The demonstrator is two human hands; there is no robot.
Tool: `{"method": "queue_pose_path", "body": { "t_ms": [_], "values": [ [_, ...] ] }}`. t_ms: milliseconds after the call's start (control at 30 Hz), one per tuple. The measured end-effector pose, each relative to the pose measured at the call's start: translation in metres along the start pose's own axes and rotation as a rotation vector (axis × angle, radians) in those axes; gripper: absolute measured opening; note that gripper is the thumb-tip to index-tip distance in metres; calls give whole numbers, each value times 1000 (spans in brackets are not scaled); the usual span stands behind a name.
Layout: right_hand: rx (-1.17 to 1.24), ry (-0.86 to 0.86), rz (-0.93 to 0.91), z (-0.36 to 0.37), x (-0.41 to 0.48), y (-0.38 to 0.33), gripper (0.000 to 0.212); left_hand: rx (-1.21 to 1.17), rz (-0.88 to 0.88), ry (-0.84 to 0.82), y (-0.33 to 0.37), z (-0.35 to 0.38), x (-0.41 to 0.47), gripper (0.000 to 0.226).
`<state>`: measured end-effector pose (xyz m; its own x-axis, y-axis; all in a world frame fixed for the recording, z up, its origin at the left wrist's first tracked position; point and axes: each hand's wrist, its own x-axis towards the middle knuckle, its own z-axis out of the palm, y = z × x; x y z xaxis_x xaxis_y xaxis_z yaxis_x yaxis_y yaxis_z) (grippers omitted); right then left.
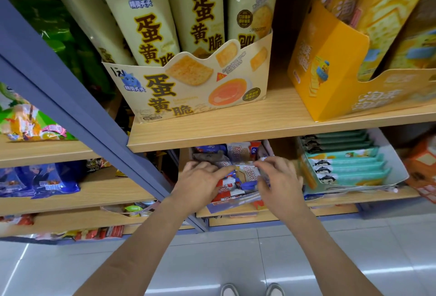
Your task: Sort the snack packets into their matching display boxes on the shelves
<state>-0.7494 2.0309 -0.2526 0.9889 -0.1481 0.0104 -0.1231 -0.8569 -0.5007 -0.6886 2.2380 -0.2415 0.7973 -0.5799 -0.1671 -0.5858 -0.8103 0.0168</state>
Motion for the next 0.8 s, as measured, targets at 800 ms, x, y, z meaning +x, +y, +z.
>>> {"method": "queue_pose_path", "body": {
  "t_ms": [800],
  "values": [
    [-125, -98, 44, 4, 47, -26, 31, -197, -168, -90, 32, -3, 10, 33]
  ]
}}
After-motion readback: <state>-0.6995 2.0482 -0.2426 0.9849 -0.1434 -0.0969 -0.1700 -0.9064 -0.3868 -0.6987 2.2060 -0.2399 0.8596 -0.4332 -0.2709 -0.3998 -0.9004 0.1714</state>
